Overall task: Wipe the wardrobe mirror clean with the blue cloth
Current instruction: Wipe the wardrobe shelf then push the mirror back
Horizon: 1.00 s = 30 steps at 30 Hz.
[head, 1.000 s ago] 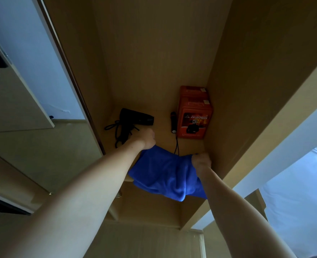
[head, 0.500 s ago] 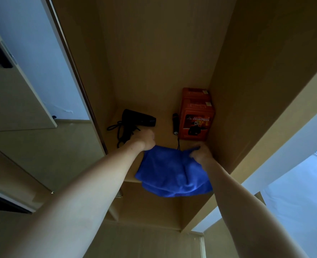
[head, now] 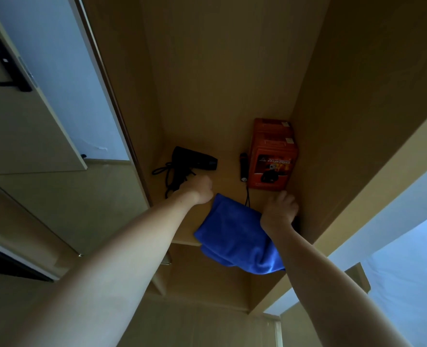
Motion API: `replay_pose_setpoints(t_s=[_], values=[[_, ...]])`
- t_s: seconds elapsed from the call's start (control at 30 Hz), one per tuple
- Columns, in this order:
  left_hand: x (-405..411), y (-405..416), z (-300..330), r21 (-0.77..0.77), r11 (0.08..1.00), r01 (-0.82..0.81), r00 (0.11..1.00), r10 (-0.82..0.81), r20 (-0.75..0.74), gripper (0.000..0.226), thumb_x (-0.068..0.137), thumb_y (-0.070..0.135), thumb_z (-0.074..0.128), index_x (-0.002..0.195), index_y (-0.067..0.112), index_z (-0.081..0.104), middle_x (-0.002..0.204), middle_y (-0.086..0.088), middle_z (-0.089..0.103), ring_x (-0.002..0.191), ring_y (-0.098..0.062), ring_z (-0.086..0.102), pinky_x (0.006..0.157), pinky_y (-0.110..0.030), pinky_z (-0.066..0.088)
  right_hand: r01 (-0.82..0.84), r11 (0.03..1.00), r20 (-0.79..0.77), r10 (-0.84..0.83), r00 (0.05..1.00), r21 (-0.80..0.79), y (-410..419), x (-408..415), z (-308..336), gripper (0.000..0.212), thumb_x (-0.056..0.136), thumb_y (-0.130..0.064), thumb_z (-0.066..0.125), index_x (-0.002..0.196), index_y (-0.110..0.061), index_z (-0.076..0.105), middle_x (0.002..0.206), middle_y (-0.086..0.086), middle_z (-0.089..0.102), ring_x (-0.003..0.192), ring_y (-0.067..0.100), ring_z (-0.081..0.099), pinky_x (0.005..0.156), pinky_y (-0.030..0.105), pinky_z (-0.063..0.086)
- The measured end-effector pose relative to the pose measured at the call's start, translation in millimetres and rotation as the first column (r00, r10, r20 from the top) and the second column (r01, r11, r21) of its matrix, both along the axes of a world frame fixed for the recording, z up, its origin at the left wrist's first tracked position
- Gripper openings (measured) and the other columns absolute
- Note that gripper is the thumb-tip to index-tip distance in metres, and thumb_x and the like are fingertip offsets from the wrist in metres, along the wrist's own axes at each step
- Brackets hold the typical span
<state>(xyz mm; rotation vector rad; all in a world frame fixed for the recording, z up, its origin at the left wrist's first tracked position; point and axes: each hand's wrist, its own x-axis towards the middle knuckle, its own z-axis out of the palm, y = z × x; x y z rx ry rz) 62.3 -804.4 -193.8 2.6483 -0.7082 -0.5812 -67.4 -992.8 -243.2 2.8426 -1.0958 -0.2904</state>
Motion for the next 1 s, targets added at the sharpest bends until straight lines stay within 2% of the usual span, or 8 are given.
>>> replay_pose_setpoints(t_s=[0.1,0.2,0.37,0.53,0.77,0.83,0.93,1.0], values=[[-2.4,2.6,0.0,0.009,1.0,-0.003,1.0,0.003,-0.001,0.028,0.091,0.006,0.042,0.1,0.006,0.068,0.102,-0.012,0.066,0.095,-0.031,0.065,0.081,-0.044,0.055,-0.178,0.946,0.219,0.12,0.968,0.269,3.9,21.7,-17.8,0.024,0.093,-0.038,0.055,0.098,-0.015,0.056,0.113,0.01,0.059,0.104,0.027,0.057,0.087,0.037,0.049],[-2.0,7.2,-1.5,0.026,1.0,0.003,1.0,-0.003,0.014,0.022,0.088,0.005,0.041,0.073,0.011,0.055,0.078,-0.008,0.056,0.073,-0.027,0.058,0.062,-0.038,0.046,-0.187,0.822,0.209,0.084,0.974,0.539,10.8,31.0,-32.9,0.045,0.085,-0.057,0.061,0.104,-0.016,0.056,0.102,0.003,0.064,0.092,0.023,0.061,0.084,0.04,0.052],[-1.4,14.9,10.7,0.029,0.999,-0.015,1.0,0.015,0.014,0.026,0.09,0.006,0.041,0.065,0.014,0.045,0.068,-0.005,0.047,0.062,-0.023,0.048,0.055,-0.034,0.036,-0.239,0.751,0.281,0.074,0.957,0.615,23.3,41.3,-24.0,0.018,0.09,-0.028,0.063,0.102,-0.014,0.061,0.094,0.004,0.065,0.082,0.02,0.061,0.087,0.041,0.054],[0.5,18.7,29.0,-0.004,1.0,-0.017,1.0,0.017,0.018,0.027,0.094,0.009,0.04,0.069,0.015,0.047,0.073,-0.003,0.052,0.068,-0.023,0.053,0.059,-0.034,0.04,-0.456,0.692,0.724,-0.14,0.676,0.559,26.9,54.7,50.5,0.028,0.094,-0.015,0.054,0.121,-0.015,0.051,0.107,0.0,0.063,0.098,0.021,0.061,0.088,0.034,0.049],[2.3,20.2,61.5,-0.028,0.999,-0.039,0.996,0.041,0.078,0.032,0.094,0.006,0.039,0.064,0.015,0.039,0.063,-0.001,0.041,0.055,-0.018,0.04,0.051,-0.032,0.029,-0.462,0.627,0.771,-0.421,0.477,0.628,17.4,63.6,115.7,0.029,0.09,-0.036,0.063,0.109,-0.014,0.061,0.098,0.003,0.068,0.091,0.022,0.067,0.083,0.041,0.056],[3.5,21.3,65.9,-0.017,0.999,-0.034,0.995,0.036,0.095,0.034,0.094,0.006,0.041,0.062,0.016,0.039,0.061,-0.001,0.043,0.056,-0.018,0.043,0.05,-0.031,0.03,-0.506,0.625,0.795,-0.363,0.486,0.595,21.1,62.1,125.3,0.023,0.092,-0.029,0.062,0.095,-0.007,0.063,0.086,0.01,0.068,0.082,0.025,0.068,0.075,0.044,0.057],[3.3,23.4,72.9,-0.014,0.999,-0.044,0.993,0.046,0.111,0.031,0.093,0.006,0.041,0.064,0.016,0.037,0.062,-0.001,0.04,0.057,-0.02,0.041,0.052,-0.033,0.029,-0.532,0.642,0.827,-0.343,0.445,0.552,28.8,58.7,138.4,0.02,0.094,-0.022,0.055,0.084,-0.004,0.055,0.068,0.006,0.054,0.06,0.011,0.057,0.053,0.028,0.049],[2.1,26.4,76.5,-0.007,0.999,-0.046,0.992,0.046,0.117,0.026,0.093,0.006,0.041,0.069,0.015,0.042,0.067,-0.003,0.044,0.061,-0.021,0.043,0.054,-0.034,0.03,-0.568,0.544,0.787,-0.423,0.449,0.617,29.9,60.7,145.9,0.014,0.098,-0.021,0.052,0.089,-0.01,0.053,0.071,0.005,0.052,0.063,0.013,0.058,0.053,0.025,0.049]])
